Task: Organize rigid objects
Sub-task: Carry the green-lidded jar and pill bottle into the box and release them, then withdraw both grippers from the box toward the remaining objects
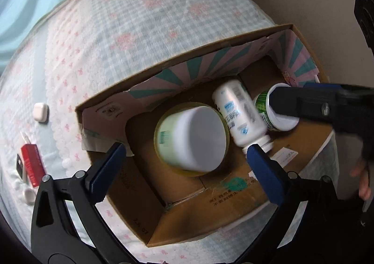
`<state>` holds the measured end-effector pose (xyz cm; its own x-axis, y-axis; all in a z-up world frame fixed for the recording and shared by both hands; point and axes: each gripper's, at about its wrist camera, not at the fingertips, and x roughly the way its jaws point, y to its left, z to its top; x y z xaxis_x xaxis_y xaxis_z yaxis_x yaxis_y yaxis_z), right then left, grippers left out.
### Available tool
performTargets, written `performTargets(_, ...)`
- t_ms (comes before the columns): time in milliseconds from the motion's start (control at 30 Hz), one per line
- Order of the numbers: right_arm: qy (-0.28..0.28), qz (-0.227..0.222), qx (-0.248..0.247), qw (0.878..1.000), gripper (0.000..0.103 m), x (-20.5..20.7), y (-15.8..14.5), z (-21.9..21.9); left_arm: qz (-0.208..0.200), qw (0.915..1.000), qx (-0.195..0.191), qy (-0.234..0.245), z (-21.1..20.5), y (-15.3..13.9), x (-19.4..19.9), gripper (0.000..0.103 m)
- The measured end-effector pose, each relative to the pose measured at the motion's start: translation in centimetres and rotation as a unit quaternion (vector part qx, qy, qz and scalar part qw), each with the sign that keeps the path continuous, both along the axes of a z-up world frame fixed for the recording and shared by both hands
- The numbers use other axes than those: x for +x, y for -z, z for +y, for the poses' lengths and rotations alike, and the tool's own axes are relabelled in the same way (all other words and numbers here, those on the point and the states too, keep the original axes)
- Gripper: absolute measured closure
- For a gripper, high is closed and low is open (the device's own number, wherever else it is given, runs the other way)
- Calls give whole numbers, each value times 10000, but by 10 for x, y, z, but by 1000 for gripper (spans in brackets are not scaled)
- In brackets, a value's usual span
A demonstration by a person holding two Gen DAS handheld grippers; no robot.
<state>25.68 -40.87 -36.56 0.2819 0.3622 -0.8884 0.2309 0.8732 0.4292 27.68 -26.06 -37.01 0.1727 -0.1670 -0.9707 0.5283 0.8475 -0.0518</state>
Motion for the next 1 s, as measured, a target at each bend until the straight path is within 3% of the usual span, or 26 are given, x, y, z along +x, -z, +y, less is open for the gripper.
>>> performTargets(133, 339, -207, 106, 9992, 0, -7, -10, -13, 73, 10000, -26, -61, 7, -5, -4, 0)
performTargets(533, 554, -274, 141, 9980, 0, -18, -30, -14, 53, 9995, -181, -240, 13, -31, -21, 0)
performTargets(1000, 119, -680, -616, 9957, 0, -32, -102, 24, -500, 9943, -405, -850, 69, -102, -42, 0)
